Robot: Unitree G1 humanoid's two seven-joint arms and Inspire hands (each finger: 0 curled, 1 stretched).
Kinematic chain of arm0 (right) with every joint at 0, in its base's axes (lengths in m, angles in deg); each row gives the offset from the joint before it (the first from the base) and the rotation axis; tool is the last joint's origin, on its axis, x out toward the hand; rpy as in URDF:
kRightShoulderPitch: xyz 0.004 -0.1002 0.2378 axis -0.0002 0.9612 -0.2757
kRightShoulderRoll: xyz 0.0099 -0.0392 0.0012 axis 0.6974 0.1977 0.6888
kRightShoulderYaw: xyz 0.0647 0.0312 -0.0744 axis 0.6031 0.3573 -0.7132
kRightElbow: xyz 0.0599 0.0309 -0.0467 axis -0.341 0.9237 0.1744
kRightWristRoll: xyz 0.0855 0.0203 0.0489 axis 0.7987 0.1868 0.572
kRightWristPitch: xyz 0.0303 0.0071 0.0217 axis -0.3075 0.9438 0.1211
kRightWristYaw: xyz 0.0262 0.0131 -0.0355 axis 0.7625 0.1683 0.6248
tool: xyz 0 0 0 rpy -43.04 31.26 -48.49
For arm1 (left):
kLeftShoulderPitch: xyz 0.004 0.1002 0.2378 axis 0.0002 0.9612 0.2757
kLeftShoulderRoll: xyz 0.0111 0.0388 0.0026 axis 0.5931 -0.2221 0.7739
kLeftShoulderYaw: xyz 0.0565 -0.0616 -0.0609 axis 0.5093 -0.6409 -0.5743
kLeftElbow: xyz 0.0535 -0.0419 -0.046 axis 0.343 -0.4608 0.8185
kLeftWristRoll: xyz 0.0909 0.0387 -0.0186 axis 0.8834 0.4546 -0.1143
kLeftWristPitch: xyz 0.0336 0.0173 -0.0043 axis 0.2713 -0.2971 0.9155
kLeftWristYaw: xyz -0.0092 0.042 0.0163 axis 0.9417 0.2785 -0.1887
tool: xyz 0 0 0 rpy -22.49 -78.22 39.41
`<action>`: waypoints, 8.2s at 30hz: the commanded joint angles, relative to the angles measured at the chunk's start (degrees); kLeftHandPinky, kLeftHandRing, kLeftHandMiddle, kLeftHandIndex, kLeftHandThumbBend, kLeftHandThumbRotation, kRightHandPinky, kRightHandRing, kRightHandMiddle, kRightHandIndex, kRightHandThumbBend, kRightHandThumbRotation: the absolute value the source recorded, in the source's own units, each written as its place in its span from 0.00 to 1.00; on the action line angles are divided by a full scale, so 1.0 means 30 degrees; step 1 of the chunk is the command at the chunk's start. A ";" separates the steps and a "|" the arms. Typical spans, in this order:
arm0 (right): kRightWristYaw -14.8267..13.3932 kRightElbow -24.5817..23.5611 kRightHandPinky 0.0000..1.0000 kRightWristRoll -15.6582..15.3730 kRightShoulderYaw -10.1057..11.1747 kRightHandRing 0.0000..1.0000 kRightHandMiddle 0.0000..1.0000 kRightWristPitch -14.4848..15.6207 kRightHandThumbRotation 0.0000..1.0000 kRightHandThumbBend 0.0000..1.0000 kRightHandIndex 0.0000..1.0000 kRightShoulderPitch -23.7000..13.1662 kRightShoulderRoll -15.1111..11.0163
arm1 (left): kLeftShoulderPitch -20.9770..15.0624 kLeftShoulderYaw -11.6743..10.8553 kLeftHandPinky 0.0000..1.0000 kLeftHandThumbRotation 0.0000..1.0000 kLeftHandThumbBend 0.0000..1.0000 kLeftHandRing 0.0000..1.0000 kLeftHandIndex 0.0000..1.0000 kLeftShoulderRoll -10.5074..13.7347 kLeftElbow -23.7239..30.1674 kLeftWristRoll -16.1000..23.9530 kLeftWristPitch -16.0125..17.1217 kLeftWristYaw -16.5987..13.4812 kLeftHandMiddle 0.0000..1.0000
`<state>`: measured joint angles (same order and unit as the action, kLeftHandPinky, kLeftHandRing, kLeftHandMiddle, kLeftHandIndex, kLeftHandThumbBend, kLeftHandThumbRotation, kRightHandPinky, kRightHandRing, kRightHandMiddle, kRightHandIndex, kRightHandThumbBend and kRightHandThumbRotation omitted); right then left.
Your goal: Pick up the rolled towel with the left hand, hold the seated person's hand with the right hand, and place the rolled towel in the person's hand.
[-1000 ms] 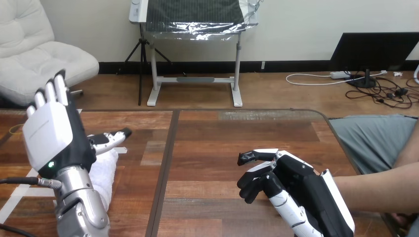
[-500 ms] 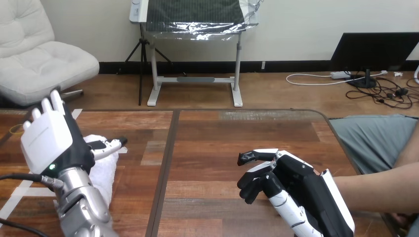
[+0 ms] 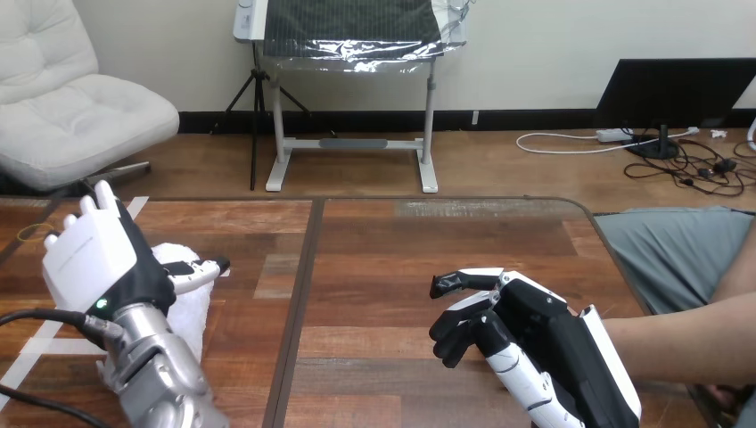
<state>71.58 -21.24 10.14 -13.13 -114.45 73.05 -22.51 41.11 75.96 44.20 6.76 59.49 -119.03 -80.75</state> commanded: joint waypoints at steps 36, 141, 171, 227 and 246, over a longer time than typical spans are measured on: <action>0.0140 -0.0655 0.34 0.0332 0.0055 0.42 0.48 -0.0432 0.65 0.64 0.60 -0.1233 0.0203 | -0.3829 0.1329 1.00 0.38 0.92 0.94 0.93 -0.0076 -0.1410 0.0009 -0.4911 0.2432 0.94; -0.0179 -0.0835 0.35 0.0303 0.0281 0.41 0.48 -0.1374 0.72 0.77 0.58 -0.0916 0.0459 | -0.6415 0.5002 0.31 0.33 0.82 0.56 0.74 0.3608 -0.5356 -0.2044 -0.8041 0.8812 0.66; -0.0250 -0.0682 0.35 0.0525 0.0362 0.41 0.47 -0.1420 0.71 0.78 0.57 -0.1066 0.0516 | -0.4892 0.3717 0.03 0.00 0.69 0.11 0.72 0.3114 -0.3738 -0.3251 -0.6640 0.6185 0.22; -0.1127 0.0063 0.43 -0.1050 0.2067 0.48 0.53 -0.1096 0.71 0.70 0.61 -0.2170 -0.0023 | 0.4363 -0.2455 0.26 0.00 0.56 0.32 0.40 -0.0629 1.0353 -1.3612 0.9050 0.5139 0.37; -0.1380 -0.0560 0.65 -0.1227 0.4430 0.72 0.72 -0.0826 0.67 0.71 0.69 -0.3535 -0.1526 | 0.5608 -0.2110 0.22 0.00 0.52 0.28 0.39 -0.1262 1.0339 -1.4785 1.2485 0.5292 0.34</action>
<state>68.05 -21.12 5.87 -2.78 -116.75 67.20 -25.39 60.25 69.93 41.58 34.41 16.06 -85.45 -64.34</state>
